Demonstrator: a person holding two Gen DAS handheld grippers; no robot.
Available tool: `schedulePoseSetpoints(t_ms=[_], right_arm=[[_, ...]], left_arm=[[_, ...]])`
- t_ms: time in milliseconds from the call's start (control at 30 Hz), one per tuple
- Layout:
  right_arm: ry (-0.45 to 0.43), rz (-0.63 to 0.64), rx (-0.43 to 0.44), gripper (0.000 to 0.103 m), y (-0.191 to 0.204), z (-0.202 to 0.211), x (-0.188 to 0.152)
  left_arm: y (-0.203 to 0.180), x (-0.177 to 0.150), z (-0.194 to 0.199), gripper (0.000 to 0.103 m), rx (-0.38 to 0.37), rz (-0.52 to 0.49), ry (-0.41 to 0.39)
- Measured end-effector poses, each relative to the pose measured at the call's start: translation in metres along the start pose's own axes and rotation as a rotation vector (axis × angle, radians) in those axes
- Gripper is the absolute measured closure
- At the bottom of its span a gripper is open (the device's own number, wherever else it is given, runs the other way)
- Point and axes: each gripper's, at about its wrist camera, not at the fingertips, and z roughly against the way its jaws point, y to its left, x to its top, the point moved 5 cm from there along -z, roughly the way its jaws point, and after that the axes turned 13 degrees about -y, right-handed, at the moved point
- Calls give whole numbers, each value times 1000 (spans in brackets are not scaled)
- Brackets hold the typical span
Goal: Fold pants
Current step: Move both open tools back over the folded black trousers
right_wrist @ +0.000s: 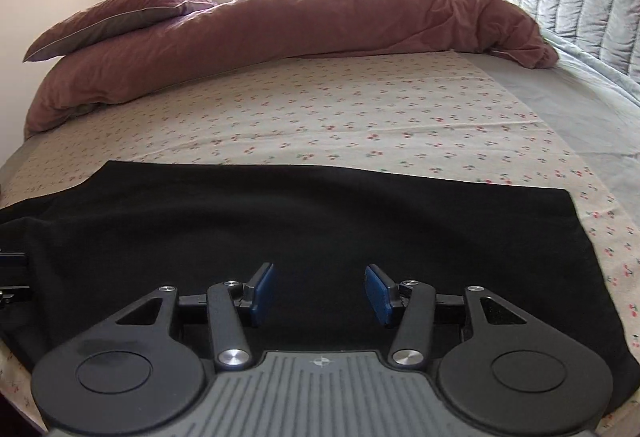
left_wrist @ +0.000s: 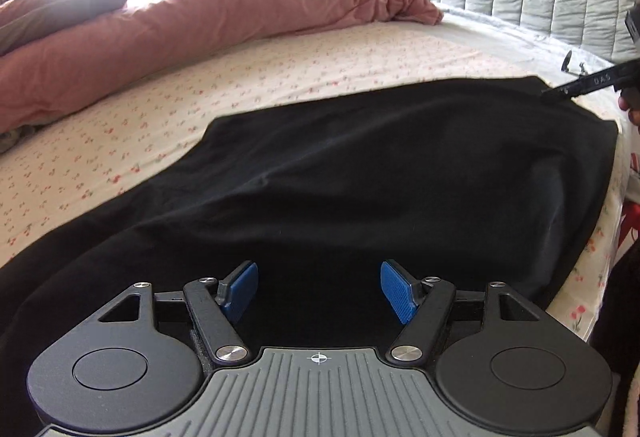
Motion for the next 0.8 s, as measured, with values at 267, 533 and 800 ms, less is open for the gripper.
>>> schedulePoseSetpoints(t_ms=[267, 533, 800], right_arm=[[190, 247, 174, 50, 70, -40, -32], [144, 220, 192, 41, 83, -44, 5], [85, 243, 431, 41, 173, -124, 70]], left_arm=[[1, -34, 39, 35, -98, 14, 87], [15, -15, 64, 34, -150, 29, 31], [44, 16, 16, 34, 0, 48, -40]])
